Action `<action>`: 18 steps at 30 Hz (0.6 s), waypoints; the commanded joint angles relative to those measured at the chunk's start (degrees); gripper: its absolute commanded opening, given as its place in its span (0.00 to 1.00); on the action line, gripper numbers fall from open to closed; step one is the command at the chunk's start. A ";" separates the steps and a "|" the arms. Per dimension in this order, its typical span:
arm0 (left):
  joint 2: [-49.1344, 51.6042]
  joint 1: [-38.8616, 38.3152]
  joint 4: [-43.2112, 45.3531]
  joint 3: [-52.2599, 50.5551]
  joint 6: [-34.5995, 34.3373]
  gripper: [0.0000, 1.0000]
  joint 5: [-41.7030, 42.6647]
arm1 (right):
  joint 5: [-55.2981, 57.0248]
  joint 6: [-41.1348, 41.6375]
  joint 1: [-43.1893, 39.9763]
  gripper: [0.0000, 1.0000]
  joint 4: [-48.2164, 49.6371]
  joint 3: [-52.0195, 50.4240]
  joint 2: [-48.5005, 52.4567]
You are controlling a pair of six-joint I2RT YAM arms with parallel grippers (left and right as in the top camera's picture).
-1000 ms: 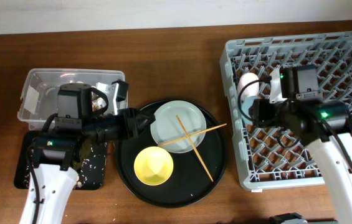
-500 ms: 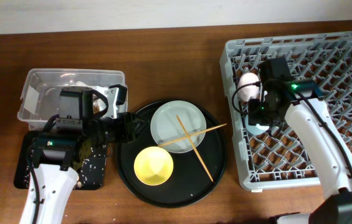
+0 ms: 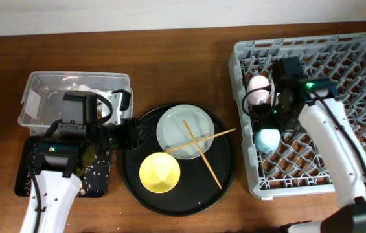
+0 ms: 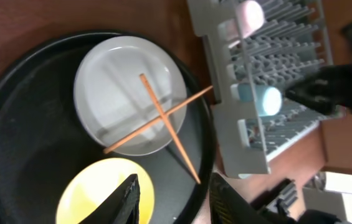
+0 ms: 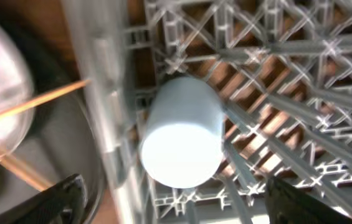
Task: Sort waste into correct bins and load items into the dishwasher rack
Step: 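Carry the blue cup with the right gripper into the gray rack, then grasp a wooden chopstick on the white plate with the right gripper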
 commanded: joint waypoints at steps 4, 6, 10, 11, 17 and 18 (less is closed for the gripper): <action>-0.02 0.09 -1.88 -0.02 -1.57 0.36 -17.09 | -23.93 -9.57 7.50 0.72 -2.21 5.75 -1.40; -0.02 0.22 -1.88 -0.02 -2.93 0.36 -21.38 | -23.87 -9.57 11.69 0.70 -1.05 4.50 -1.36; -0.02 0.20 -1.90 -0.02 -4.15 0.36 -30.14 | -20.13 -7.82 20.48 0.67 5.18 -1.05 -0.90; -0.02 0.20 -1.97 -0.02 -4.13 0.36 -31.04 | -16.63 -5.66 22.82 0.66 6.67 -3.23 -0.70; -0.02 0.20 -2.97 -0.02 -4.09 0.37 -30.99 | -4.96 3.23 29.16 0.66 12.98 -14.29 -0.63; -0.02 0.20 -2.99 -0.02 -4.09 0.37 -30.99 | -5.25 3.21 29.51 0.66 15.19 -16.61 -0.63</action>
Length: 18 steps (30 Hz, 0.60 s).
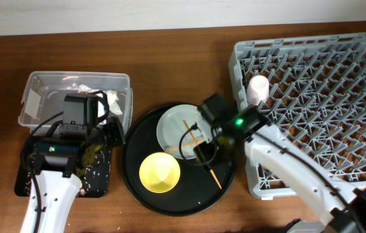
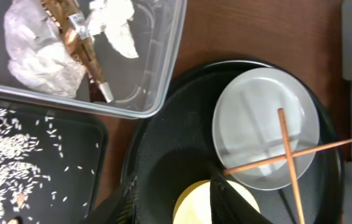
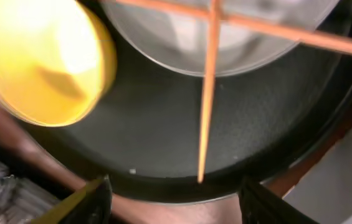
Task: Sort waste into correct bins and load items into the dishwasher rack
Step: 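Grasp a wooden chopstick on the white plate with the right gripper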
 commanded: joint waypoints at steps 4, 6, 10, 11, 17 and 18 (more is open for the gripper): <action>-0.02 0.20 -0.17 -0.02 -0.59 0.36 -1.92 | 4.66 3.50 1.70 0.61 14.29 -13.49 0.00; -0.02 0.20 -0.22 -0.02 -0.59 0.36 -1.92 | 4.70 3.37 1.70 0.57 19.87 -17.35 0.02; -0.02 0.20 -0.39 -0.02 -0.59 0.36 -1.92 | 4.55 3.32 1.70 0.49 24.72 -20.81 0.02; -0.02 0.20 -0.39 -0.02 -0.59 0.36 -1.92 | 4.55 3.10 1.70 0.47 24.74 -20.72 0.02; -0.02 0.20 -0.37 -0.02 -0.61 0.36 -1.90 | 4.76 -0.79 1.70 0.40 27.76 -22.10 0.42; -0.02 0.20 -0.37 -0.02 -0.61 0.37 -1.90 | 4.76 -0.76 1.70 0.34 28.39 -22.10 0.72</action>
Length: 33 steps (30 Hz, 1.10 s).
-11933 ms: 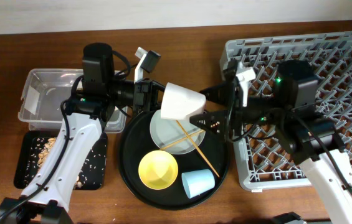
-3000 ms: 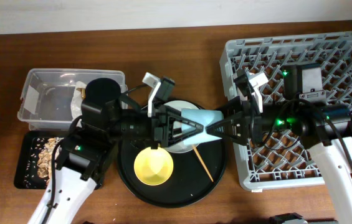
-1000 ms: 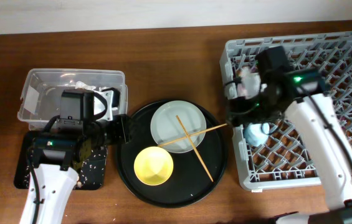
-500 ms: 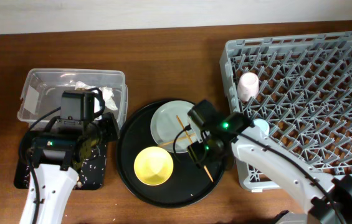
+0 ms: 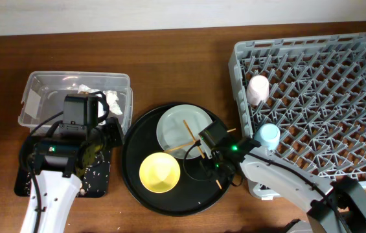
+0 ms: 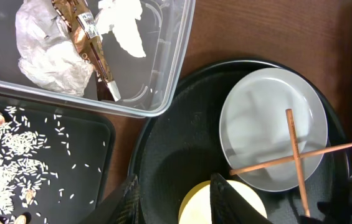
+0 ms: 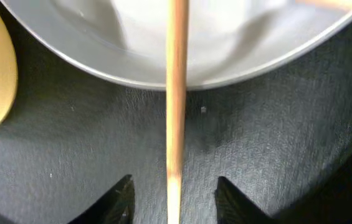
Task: Sort waste into correct bins and load items into the dishwasher rack
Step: 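Grasp a wooden chopstick on the white plate with the right gripper, then place the chopstick into the gray rack with the right gripper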
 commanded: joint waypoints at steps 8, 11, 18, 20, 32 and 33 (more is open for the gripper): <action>-0.02 0.20 0.00 -0.02 -0.61 0.36 -0.81 | 0.72 -1.36 0.55 0.22 3.08 -0.87 3.96; -0.02 0.20 0.00 -0.02 -0.61 0.36 -0.81 | 0.72 -1.36 0.55 0.17 3.06 -0.87 4.66; -0.02 0.20 0.00 -0.02 -0.59 0.37 -0.79 | 0.26 -1.36 0.55 0.04 -1.36 3.91 3.23; -0.02 0.20 0.00 -0.02 -0.61 0.37 -0.79 | 0.28 -1.38 0.55 0.04 -5.40 8.52 1.84; -0.02 0.20 0.00 -0.02 -0.59 0.99 -0.81 | 21.99 -7.58 -10.10 0.04 -23.08 33.70 -2.25; -0.02 0.20 0.00 -0.02 -0.59 0.99 -0.81 | 21.92 -11.76 -13.09 0.04 -22.97 33.68 -2.23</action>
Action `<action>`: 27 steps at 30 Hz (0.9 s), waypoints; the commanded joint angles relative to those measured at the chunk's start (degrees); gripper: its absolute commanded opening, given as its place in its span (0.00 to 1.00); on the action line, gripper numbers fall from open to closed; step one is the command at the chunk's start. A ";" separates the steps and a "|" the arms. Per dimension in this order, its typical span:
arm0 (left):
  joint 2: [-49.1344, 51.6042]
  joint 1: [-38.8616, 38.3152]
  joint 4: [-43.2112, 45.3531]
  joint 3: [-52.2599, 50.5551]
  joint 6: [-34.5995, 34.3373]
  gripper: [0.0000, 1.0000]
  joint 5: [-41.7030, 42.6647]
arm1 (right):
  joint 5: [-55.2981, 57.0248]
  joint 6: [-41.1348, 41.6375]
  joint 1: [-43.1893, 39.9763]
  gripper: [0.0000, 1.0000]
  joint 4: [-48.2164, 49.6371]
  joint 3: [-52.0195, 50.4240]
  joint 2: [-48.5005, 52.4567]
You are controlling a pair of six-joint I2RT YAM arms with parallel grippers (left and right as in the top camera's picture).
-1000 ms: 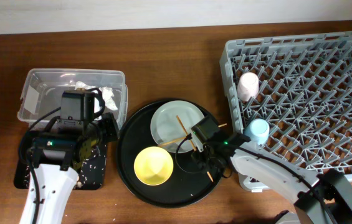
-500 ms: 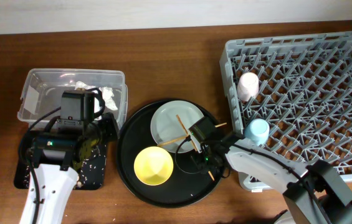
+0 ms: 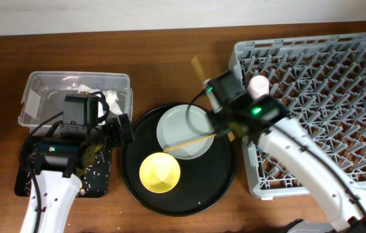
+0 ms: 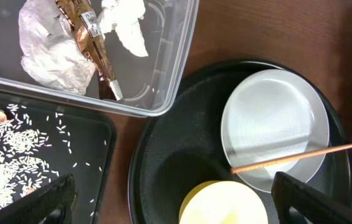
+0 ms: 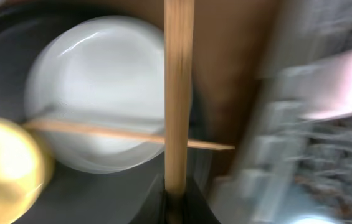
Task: Sort waste into correct bins and load items into the dishwasher rack
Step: 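Place the chopstick into the gray rack with the right gripper, then grasp the second chopstick on the white plate with the right gripper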
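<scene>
My right gripper (image 5: 177, 196) is shut on one wooden chopstick (image 3: 199, 71), held in the air between the black round tray (image 3: 179, 194) and the grey dishwasher rack (image 3: 319, 103). The other chopstick (image 3: 192, 141) lies across the white plate (image 3: 183, 126) on the tray. A yellow bowl (image 3: 159, 172) sits beside the plate. A pink cup (image 3: 258, 85) stands in the rack's left part. My left gripper (image 4: 176, 211) hangs open over the tray's left side, its fingers (image 4: 45, 199) spread wide, with nothing between them.
A clear plastic bin (image 3: 34, 87) with crumpled wrappers stands at the left. In front of it lies a black rectangular tray (image 3: 24, 184) scattered with rice. My right arm crosses the rack's front left corner. Bare wooden table lies behind the tray.
My right gripper was open low over the tray with a chopstick between its fingers; now it is shut on that chopstick and raised beside the rack. One chopstick is left on the plate. My left gripper's fingers stand wider apart.
My right gripper was first open by a blue cup in the rack, and my left reached over the tray. Then the right was over the crossed chopsticks and the left back by the bins. Then the right straddled one chopstick, and now holds it raised.
</scene>
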 commanded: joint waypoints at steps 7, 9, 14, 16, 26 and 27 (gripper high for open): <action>-0.02 0.20 0.13 -0.02 0.07 0.99 -0.39 | 2.05 -12.37 -22.97 0.04 0.59 1.05 1.55; -0.02 0.20 0.13 -0.02 0.07 0.99 -0.37 | -3.72 -15.74 -26.97 0.04 1.68 1.05 2.99; -0.02 0.20 0.13 -0.02 0.07 0.99 -0.39 | -6.64 -19.78 -33.35 0.04 4.17 1.05 7.91; -0.02 0.20 0.13 -0.02 0.07 0.99 -0.37 | -6.64 -19.80 -35.30 0.04 5.05 1.05 9.99; -0.02 0.20 0.13 -0.02 0.04 0.99 -0.37 | -8.33 -16.96 -38.51 0.83 5.33 2.95 13.31; -0.02 0.20 0.13 -0.02 0.04 0.99 -0.37 | -12.52 -15.17 -38.51 0.82 3.56 4.46 13.31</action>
